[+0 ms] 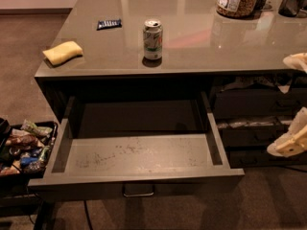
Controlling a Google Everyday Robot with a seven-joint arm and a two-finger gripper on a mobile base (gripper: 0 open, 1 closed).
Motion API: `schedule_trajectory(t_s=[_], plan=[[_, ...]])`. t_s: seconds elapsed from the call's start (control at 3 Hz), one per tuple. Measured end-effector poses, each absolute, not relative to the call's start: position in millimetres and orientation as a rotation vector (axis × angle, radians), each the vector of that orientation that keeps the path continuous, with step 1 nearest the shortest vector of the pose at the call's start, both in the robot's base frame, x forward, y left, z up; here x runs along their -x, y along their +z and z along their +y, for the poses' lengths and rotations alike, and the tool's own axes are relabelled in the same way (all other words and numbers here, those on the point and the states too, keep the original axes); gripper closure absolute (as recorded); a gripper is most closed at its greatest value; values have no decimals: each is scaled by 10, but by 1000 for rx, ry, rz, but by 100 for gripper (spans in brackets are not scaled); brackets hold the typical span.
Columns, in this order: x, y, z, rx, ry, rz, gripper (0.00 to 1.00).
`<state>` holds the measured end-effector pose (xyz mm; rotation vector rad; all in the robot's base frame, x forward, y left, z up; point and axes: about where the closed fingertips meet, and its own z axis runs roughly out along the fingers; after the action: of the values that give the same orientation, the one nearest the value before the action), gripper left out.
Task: Close top drawer
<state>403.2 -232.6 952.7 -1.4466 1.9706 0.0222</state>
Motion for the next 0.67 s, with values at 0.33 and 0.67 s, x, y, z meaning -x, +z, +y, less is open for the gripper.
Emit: schedule_trajectory(t_s=[0.33,0.67], plan=[[-4066,9535,-2139,1406,59,1812,0],[-4064,9683,-1998,1394,90,1741,0]])
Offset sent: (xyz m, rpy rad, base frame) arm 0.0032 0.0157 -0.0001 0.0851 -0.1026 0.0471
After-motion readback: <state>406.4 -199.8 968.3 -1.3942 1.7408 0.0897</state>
